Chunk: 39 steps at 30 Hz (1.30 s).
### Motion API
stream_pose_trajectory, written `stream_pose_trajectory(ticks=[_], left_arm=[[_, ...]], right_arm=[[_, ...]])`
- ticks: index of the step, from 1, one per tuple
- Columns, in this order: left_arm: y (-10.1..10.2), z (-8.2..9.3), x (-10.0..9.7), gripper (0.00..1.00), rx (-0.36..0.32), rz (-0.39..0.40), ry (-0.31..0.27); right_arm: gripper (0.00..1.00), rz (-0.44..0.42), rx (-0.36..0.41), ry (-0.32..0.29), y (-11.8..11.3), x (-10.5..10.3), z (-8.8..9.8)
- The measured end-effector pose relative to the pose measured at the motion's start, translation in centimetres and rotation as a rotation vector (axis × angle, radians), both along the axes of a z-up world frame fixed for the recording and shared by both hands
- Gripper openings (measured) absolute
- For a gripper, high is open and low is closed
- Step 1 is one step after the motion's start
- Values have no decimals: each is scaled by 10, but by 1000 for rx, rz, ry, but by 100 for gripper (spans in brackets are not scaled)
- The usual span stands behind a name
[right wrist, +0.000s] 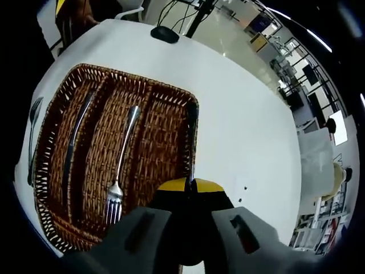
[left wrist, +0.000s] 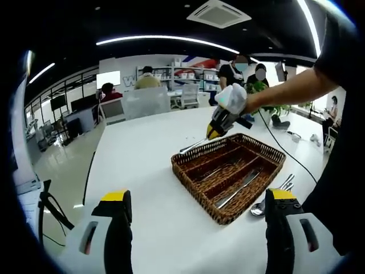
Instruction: Arrange the knives, forks, and spoons in their matching storage slots by inserting each utensil handle-first until every utensil is classified and aligned in the correct compartment
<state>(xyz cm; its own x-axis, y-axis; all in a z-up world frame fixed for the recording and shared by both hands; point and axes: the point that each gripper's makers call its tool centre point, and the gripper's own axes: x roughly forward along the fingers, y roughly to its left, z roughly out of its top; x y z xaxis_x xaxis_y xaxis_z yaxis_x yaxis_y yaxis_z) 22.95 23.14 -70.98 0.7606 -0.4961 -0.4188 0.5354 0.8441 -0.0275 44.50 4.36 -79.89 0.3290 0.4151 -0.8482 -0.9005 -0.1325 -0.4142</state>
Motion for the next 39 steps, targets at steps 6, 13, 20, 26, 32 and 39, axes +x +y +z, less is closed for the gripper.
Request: stream_pose_trajectory(ticks=[6, 13, 20, 26, 32, 39], left_arm=[[5, -5, -6, 99, -1, 15, 15], [6, -6, -8, 99, -1, 20, 20], [12, -9, -12, 99, 3, 34, 33], [11, -9, -12, 99, 4, 35, 35], [13, -9, -14, 99, 9, 41, 39], [9, -7, -14, 99, 13, 30, 35]], right_arm=[[0, -18, -6, 14, -1, 1, -16], [0, -34, -32, 35, 0, 2, -36], [0, -35, -34, 51, 1, -1, -46], [1, -57, -38, 69, 1, -1, -56], [2, -29, -59, 46, -5, -1, -65], [3, 6, -23, 54, -6, -4, -63]])
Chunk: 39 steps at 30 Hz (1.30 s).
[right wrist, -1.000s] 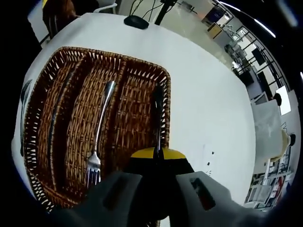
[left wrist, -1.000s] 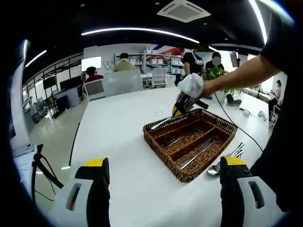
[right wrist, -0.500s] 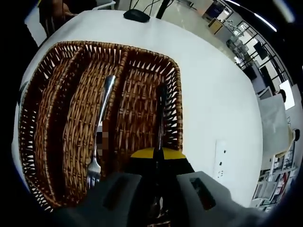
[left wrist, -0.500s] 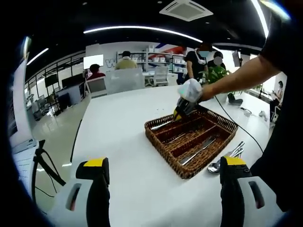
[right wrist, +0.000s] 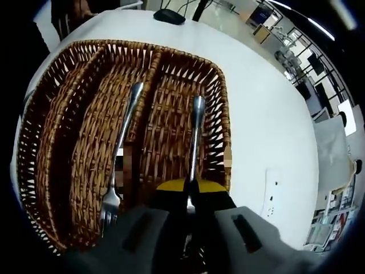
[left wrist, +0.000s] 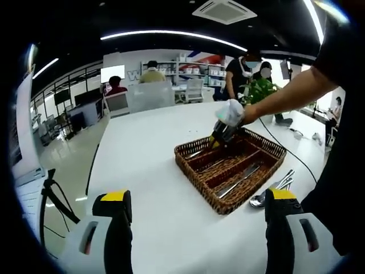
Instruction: Arrange the knives, forks, and spoons in their matching storage slots by inserting each utensil handle-first until every utensil is classified and aligned in the correct compartment
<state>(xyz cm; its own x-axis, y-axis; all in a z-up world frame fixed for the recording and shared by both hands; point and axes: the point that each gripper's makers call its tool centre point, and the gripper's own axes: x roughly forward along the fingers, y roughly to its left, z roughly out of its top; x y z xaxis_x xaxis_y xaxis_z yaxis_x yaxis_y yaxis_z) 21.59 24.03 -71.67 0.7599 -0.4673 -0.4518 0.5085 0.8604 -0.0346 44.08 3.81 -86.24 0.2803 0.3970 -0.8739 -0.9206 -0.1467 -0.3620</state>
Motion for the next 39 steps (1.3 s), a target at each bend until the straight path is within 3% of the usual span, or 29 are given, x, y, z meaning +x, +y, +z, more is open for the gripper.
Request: stream_pose_trajectory(ticks=[1, 4, 6, 11, 14, 23, 28, 34, 39], left_arm=[[-1, 1, 1, 99, -1, -1, -3], [-2, 4, 2, 99, 1, -6, -14], [-3, 7, 3, 99, 1, -8, -20], [-8, 13, 3, 99, 1, -25, -39], [-12, 18, 5, 99, -1, -32, -54], [-28, 28, 8, 99, 1, -76, -81], [-37, 31, 12, 99, -2, -99, -92], [-44, 31, 17, 99, -5, -104, -113], [-52, 26, 18, 99, -3, -131, -96]], right_arm=[[4, 33, -6, -7, 1, -2, 1], [9, -83, 73, 61, 7, -3, 13], [10, -66, 96, 21, 11, 2, 25], [15, -102, 112, 34, 7, 1, 40], [35, -151, 158, 6, 5, 8, 53], [47, -233, 231, -31, -22, 3, 87], [55, -309, 321, -35, -38, -7, 109], [61, -389, 391, -14, -58, -20, 122], [67, -453, 447, -8, -76, -35, 131]])
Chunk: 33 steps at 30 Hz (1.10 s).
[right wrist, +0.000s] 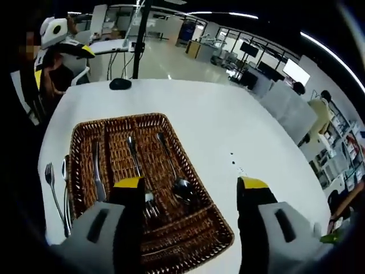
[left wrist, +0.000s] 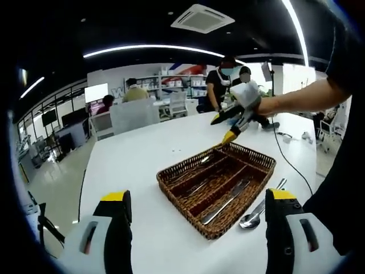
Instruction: Arrange the knives, forks, and spoons in their matching storage slots by inserting each utensil handle-first until every utensil is classified and aligned in the correct compartment
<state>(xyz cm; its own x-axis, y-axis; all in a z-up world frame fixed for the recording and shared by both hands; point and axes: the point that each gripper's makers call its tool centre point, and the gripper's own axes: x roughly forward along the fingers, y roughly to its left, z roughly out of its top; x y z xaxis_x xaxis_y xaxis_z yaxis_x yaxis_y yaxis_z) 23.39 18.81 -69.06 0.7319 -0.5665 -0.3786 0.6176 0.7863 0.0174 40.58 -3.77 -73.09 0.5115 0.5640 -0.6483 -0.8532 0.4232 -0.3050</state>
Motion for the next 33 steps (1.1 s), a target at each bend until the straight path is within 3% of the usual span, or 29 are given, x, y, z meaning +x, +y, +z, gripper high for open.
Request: stream_pose_trajectory(ticks=[9, 20, 25, 33], left_arm=[[-5, 1, 2, 99, -1, -16, 0], [-15, 4, 0, 99, -4, -43, -14], [-17, 4, -3, 99, -6, -46, -10], [-14, 5, -4, 99, -8, -32, -14]], right_arm=[[81, -115, 103, 34, -21, -27, 6], [100, -219, 178, 23, -42, -58, 20], [100, -276, 242, 10, -50, -67, 28], [100, -305, 273, -8, -60, -92, 38]])
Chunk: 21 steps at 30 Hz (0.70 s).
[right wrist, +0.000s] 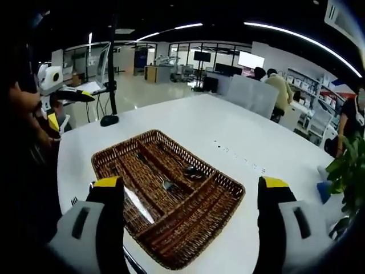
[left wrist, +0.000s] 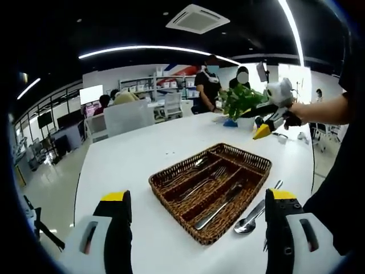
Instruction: Arrange the knives, forks, and spoons in their matching storage slots by inserting each utensil handle-first until every utensil is classified and aligned in the correct compartment
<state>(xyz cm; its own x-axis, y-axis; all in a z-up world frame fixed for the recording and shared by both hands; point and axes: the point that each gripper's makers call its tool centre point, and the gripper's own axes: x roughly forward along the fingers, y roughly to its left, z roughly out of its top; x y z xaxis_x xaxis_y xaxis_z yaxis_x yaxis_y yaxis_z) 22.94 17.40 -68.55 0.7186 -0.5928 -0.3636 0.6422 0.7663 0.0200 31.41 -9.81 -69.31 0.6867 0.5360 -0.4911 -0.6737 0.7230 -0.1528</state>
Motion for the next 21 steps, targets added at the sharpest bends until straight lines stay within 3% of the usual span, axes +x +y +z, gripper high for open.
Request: stream_pose_trajectory(ticks=[7, 9, 15, 21], left_arm=[[0, 4, -3, 99, -7, 5, -12], [0, 4, -4, 99, -4, 2, -15], [2, 2, -9, 99, 0, 8, -5], [6, 5, -11, 99, 5, 15, -13]], right_arm=[[100, -19, 0, -21, -13, -23, 8], [100, -22, 40, -22, -13, -29, 10], [100, -28, 50, 7, -15, -48, 2], [100, -43, 58, -2, -20, -54, 7]])
